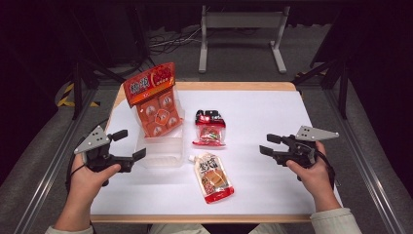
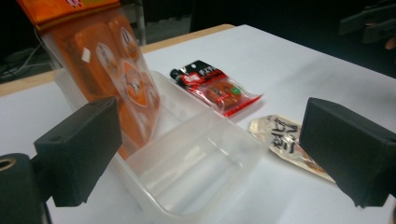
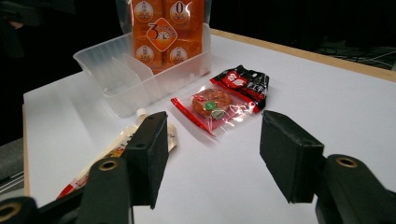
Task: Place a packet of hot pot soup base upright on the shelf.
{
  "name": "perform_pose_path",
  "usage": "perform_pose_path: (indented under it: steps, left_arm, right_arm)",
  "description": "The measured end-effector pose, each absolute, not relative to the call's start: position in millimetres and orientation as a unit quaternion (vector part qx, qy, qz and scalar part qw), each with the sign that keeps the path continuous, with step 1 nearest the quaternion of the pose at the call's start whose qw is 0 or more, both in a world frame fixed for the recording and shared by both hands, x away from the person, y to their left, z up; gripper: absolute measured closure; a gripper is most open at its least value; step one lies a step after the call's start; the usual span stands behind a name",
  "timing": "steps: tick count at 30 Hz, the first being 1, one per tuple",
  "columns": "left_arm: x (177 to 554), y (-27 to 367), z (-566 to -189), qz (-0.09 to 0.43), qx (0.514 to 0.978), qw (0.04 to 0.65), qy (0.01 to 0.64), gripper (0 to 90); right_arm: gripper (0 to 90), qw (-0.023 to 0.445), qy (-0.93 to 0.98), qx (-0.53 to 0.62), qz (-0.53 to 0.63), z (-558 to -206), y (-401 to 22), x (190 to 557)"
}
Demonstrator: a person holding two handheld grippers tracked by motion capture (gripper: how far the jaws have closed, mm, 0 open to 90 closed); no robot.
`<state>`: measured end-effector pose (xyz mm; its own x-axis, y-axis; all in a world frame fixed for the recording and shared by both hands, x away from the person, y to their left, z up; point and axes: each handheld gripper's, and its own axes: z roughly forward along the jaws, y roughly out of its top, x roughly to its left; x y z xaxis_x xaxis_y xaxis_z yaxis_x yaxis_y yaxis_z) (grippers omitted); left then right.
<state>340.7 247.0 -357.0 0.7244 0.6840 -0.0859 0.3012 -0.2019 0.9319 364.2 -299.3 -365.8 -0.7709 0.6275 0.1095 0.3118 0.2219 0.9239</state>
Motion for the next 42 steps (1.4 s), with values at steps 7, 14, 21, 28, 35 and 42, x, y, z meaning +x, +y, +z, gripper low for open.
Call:
perform_pose_path:
  steps: [7,14,21,28,35,42]
  left_arm:
    - [331,251,-365,0.172,0.755,0.538,0.332,7.1]
    - [330,255,-371,0.163,0.760,0.537,0.330,7.0]
    - [328,255,-373,0.155,0.765,0.535,0.324,6.9]
    - [325,254,-373,0.158,0.766,0.533,0.324,6.8]
    - [320,254,-378,0.162,0.768,0.524,0.330,6.8]
    - [314,255,-383,0.161,0.766,0.523,0.339,6.9]
  right_arm:
    - [44.6,0.164,0.764,0.315,0.538,-361,-295,369]
    - [48.4,0.181,0.776,0.303,0.522,-352,-284,377]
    - [40.2,0.151,0.793,0.292,0.513,-344,-266,391]
    - [34.6,0.127,0.799,0.305,0.503,-348,-253,414]
    - [35.5,0.132,0.801,0.311,0.494,-350,-238,438]
    - [39.7,0.116,0.804,0.316,0.491,-359,-226,455]
